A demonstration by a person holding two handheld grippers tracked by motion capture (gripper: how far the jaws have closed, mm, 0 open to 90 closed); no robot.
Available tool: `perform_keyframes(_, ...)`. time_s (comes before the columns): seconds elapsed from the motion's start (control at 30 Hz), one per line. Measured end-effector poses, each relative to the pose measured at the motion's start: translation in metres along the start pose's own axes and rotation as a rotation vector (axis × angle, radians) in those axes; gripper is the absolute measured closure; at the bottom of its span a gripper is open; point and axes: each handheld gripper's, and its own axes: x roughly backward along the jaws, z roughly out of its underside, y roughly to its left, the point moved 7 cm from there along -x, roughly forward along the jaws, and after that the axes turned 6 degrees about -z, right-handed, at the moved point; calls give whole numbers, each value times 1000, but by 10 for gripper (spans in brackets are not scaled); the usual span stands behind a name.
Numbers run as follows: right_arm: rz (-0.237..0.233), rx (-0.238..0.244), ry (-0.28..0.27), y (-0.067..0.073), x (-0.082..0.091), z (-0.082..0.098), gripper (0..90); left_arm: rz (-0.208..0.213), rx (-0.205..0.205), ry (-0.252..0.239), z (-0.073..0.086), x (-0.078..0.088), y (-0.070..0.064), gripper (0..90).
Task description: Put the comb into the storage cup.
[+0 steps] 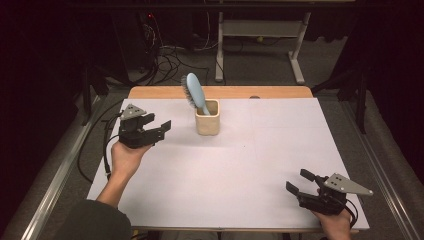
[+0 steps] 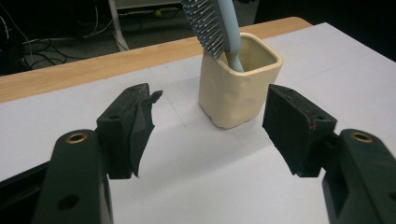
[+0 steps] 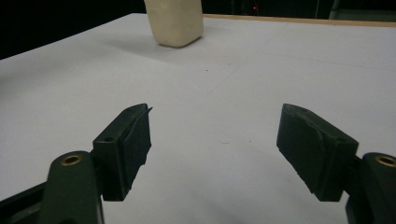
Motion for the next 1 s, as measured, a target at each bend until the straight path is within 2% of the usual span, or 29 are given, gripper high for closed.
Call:
perform_keyframes(0.47, 0, -8, -3, -1, 1, 0, 266, 7, -2, -6, 7, 6, -1, 335)
perform_keyframes(0.67, 3, -15, -4, -1, 1, 0, 267, 6, -15, -10, 11, 11, -1, 332)
perform_keyframes(0.9, 5, -21, -4, -2, 1, 1, 267, 8, -6, -23, 13, 19, 1, 330)
perform_keyframes(1.0, 11, -10, 0, -2, 1, 1, 266, 12, -6, -20, 16, 21, 1, 329)
